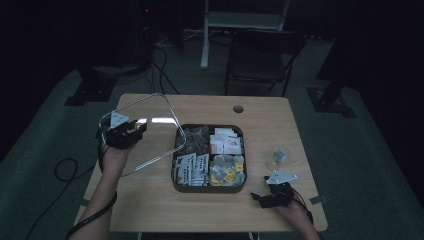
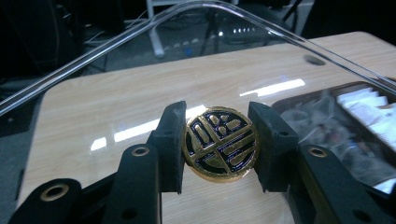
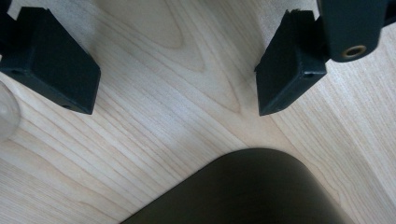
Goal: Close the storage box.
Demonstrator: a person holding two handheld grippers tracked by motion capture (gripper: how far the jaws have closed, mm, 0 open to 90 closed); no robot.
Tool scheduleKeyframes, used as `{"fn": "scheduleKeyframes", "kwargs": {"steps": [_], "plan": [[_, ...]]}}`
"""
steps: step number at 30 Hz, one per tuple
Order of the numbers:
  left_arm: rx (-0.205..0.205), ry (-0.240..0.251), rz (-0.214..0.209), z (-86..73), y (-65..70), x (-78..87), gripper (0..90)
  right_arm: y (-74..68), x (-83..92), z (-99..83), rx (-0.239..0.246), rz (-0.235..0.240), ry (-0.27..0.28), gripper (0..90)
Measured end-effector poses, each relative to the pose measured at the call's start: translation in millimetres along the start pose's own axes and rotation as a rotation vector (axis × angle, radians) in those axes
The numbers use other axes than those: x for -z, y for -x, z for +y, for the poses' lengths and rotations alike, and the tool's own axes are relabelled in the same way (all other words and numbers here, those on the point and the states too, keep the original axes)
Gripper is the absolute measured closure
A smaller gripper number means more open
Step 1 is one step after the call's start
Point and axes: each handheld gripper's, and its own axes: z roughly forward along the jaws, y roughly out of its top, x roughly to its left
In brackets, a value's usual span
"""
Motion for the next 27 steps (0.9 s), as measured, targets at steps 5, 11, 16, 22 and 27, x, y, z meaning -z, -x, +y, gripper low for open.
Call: {"fn": "scheduleKeyframes", "kwargs": {"steps": [5,11,16,22,27], "plan": [[-0.018,0.006,-0.052,7.3,13.7,-1.0,60.3,0.0,0.0,0.0,0.000,0.000,0.000,13.5],[-0.037,0.011,-0.113,11.3,30.3,-4.8,60.3,0.0,0.0,0.0,0.000,0.000,0.000,13.5],[-0.086,0.010,-0.188,13.2,48.6,-9.4,60.3,0.0,0.0,0.0,0.000,0.000,0.000,13.5],[-0.111,0.010,-0.257,13.3,64.1,-15.6,60.3,0.0,0.0,0.0,0.000,0.000,0.000,13.5],[-0.131,-0.008,-0.281,11.4,76.5,-23.4,60.3,0.0,0.0,0.0,0.000,0.000,0.000,13.6]]}}
